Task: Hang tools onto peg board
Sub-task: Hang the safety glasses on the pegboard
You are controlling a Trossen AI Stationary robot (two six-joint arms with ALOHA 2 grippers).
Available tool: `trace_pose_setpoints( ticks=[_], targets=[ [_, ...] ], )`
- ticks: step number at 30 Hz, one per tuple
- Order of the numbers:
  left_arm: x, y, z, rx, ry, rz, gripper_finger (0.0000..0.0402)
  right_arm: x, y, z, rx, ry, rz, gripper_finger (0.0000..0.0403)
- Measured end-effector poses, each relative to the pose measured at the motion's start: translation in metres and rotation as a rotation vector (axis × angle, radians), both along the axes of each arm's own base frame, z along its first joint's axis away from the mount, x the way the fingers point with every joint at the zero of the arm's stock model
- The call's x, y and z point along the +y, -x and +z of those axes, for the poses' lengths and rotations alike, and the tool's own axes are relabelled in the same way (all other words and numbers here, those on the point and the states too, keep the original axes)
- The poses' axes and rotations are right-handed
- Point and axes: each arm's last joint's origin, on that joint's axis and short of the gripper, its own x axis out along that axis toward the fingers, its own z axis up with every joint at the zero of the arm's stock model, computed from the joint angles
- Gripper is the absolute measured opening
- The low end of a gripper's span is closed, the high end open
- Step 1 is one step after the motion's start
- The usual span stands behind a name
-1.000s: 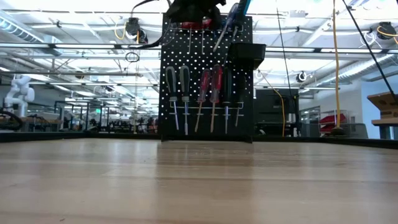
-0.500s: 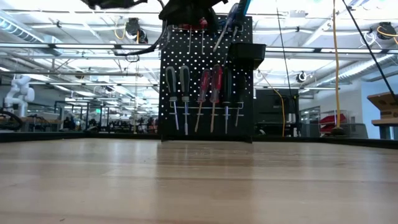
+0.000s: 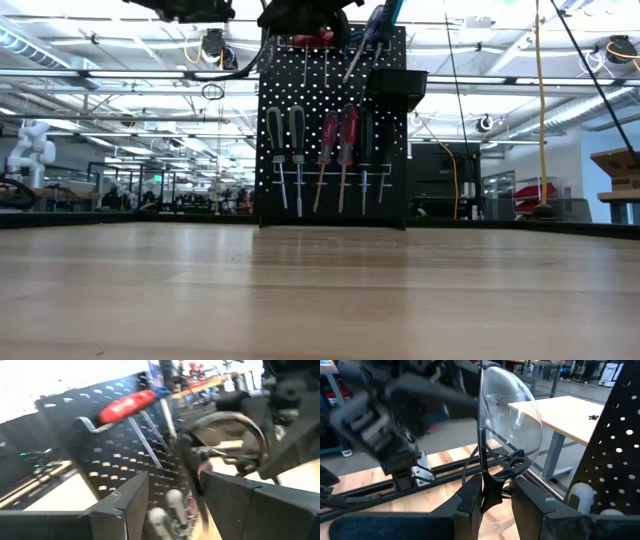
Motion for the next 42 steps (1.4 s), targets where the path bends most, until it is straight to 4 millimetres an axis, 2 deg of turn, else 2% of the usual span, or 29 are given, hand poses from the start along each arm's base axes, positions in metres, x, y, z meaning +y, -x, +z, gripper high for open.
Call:
trace_pose_setpoints(
  ticks=[5,11,17,21,26,29,35,42],
  targets=[
    [-0.002,0.022,0.011,-0.059,-0.006,0.030,0.0185,-0.006,0.000,-0.001,0.009,0.001,-0.006,0.0082],
    [-0.003,0.047,0.008,-0.029,0.042,0.087,0.0185,-0.013,0.001,-0.001,0.012,0.001,-0.023,0.0082],
    [-0.005,0.058,0.012,-0.084,0.069,0.090,0.0185,-0.016,0.001,-0.001,0.009,-0.003,-0.032,0.0082],
    [-0.002,0.054,0.014,-0.115,0.085,0.164,0.0185,-0.016,0.001,-0.001,0.007,-0.008,-0.033,0.0082],
    [0.002,0.032,0.006,-0.044,0.065,0.250,0.0173,-0.016,0.001,-0.001,0.003,-0.013,-0.038,0.0082],
    [0.005,0.023,0.005,-0.009,0.020,0.306,0.0136,-0.016,0.001,-0.001,0.004,-0.012,-0.041,0.0082],
    [0.005,0.021,0.008,-0.017,-0.016,0.310,0.0018,-0.015,0.001,-0.002,0.017,-0.014,-0.031,0.0082],
    [0.006,0.010,0.000,0.007,0.021,0.283,0.0006,-0.016,0.001,-0.001,0.011,-0.010,-0.034,0.0082]
  ],
)
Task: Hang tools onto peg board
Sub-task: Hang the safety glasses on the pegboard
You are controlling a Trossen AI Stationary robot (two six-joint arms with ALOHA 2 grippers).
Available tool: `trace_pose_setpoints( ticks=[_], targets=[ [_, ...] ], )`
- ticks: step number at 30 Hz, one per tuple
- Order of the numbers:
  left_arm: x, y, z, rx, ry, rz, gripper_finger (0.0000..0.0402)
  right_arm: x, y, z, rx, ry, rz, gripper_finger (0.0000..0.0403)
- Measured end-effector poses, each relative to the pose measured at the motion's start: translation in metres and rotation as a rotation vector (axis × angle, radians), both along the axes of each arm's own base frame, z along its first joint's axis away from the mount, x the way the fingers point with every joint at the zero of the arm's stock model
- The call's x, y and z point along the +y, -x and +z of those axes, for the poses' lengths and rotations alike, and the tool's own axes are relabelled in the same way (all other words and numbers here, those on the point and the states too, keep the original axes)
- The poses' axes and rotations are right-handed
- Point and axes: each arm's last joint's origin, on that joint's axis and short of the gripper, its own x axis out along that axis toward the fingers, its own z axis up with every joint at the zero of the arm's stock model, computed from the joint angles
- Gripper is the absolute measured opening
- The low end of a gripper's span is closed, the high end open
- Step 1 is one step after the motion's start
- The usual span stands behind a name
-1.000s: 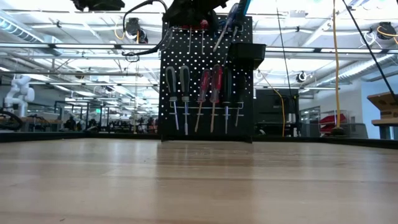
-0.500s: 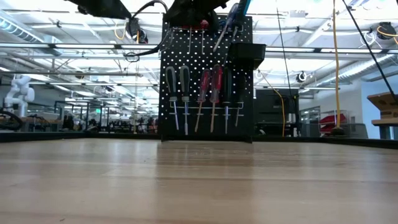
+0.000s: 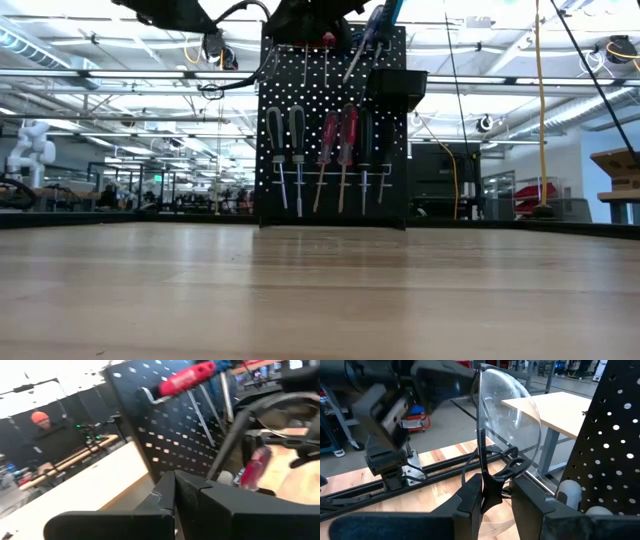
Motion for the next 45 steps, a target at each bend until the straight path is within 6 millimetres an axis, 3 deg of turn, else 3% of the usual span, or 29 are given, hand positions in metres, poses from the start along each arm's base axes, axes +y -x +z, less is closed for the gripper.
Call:
trace_pose_setpoints(
  ticks=[13,26,37,45],
  targets=[
    [0.001,-0.026,-0.012,-0.001,0.053,-0.091,0.0004,0.000,0.000,0.000,-0.007,-0.013,-0.003,0.0082],
    [-0.001,-0.039,-0.018,-0.001,0.075,-0.157,0.0004,0.000,0.000,0.000,-0.008,-0.015,-0.004,0.0082],
    [0.000,-0.024,-0.011,0.000,0.045,-0.058,0.0003,0.000,0.000,0.000,-0.007,-0.012,-0.005,0.0082],
    [0.001,0.006,0.001,-0.011,0.001,0.140,0.0004,0.000,0.000,0.001,-0.011,0.008,-0.002,0.0082]
  ],
)
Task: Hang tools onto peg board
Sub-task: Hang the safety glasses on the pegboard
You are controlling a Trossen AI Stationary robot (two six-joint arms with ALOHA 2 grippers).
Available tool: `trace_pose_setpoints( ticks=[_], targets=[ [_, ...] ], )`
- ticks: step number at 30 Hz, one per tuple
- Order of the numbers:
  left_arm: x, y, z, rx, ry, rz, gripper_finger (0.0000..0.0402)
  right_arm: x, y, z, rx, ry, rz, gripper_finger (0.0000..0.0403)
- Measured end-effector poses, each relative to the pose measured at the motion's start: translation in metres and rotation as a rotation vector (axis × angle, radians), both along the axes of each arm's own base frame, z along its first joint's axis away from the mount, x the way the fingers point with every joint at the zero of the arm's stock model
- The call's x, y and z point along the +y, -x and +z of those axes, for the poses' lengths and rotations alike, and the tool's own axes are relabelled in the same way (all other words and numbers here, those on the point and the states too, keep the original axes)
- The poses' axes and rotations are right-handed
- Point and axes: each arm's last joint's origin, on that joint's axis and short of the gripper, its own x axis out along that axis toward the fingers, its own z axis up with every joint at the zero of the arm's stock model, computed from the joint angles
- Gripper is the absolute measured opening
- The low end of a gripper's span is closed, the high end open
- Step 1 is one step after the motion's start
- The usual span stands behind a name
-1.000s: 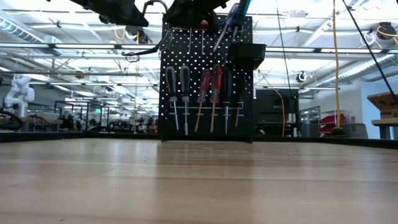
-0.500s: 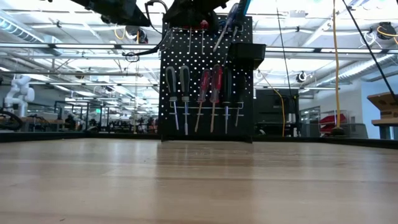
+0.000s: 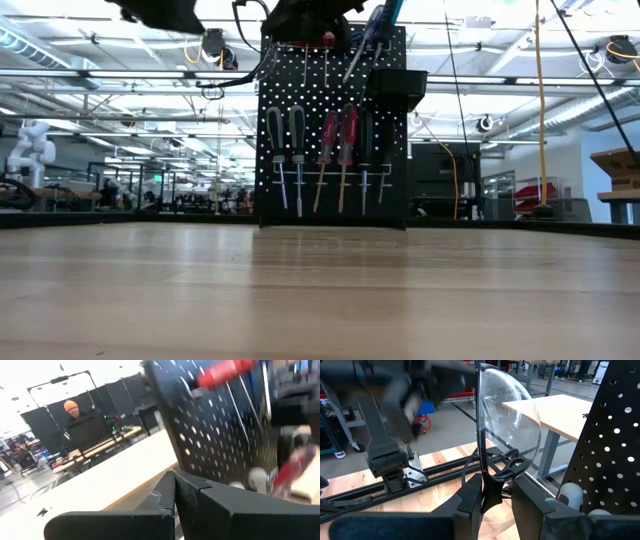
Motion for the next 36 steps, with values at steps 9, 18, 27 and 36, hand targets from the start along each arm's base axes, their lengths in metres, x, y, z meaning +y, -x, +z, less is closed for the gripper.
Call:
trace_pose_setpoints(
  ticks=[9,18,27,36],
  targets=[
    [-0.002,0.042,0.004,-0.182,0.127,0.075,0.0005,0.000,0.000,0.002,-0.020,0.005,0.001,0.0082],
    [0.003,0.035,-0.022,-0.141,0.338,0.089,0.0005,0.001,-0.001,0.012,-0.109,0.034,0.007,0.0082],
    [0.002,0.024,-0.025,-0.186,0.441,-0.025,0.0003,0.001,0.000,0.020,-0.162,0.042,0.011,0.0082],
    [0.007,-0.008,-0.024,-0.166,0.375,-0.096,0.0002,0.001,0.000,0.017,-0.136,0.033,0.013,0.0082]
  ],
)
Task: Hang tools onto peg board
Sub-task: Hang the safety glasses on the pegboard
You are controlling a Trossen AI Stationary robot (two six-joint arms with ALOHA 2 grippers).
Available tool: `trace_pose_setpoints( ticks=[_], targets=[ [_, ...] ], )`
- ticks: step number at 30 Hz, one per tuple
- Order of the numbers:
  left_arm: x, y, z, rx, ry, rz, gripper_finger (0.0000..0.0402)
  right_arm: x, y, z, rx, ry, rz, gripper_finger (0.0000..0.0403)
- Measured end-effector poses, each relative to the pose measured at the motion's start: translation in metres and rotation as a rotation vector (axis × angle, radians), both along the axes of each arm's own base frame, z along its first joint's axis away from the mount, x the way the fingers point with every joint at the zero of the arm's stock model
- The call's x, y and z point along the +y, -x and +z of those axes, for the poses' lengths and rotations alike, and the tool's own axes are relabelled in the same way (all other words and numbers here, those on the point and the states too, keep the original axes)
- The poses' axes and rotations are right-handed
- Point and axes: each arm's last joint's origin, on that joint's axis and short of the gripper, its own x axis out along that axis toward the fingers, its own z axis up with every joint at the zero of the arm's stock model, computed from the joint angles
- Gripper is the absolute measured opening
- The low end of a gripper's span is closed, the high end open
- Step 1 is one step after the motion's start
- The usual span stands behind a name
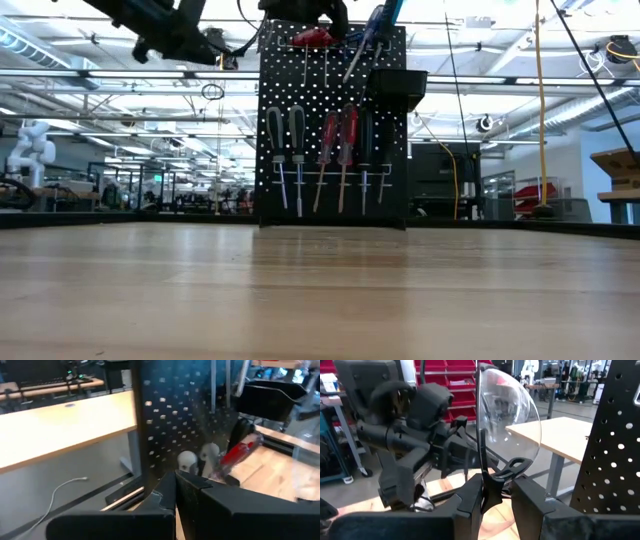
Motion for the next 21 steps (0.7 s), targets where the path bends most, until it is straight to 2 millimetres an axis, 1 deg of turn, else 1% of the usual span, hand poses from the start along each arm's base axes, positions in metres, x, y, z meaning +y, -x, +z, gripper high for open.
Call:
trace_pose_setpoints(
  ticks=[2,12,21],
  targets=[
    [0.000,-0.004,0.000,0.001,-0.013,-0.021,0.0002,0.000,0.000,-0.001,0.014,-0.002,0.000,0.0082],
    [0.000,-0.013,0.010,-0.104,-0.055,-0.107,0.0002,0.000,0.001,-0.007,0.063,-0.019,-0.002,0.0082],
    [0.001,-0.039,0.002,-0.116,-0.044,-0.219,0.0001,0.000,0.001,-0.007,0.057,-0.029,-0.003,0.0082]
  ],
)
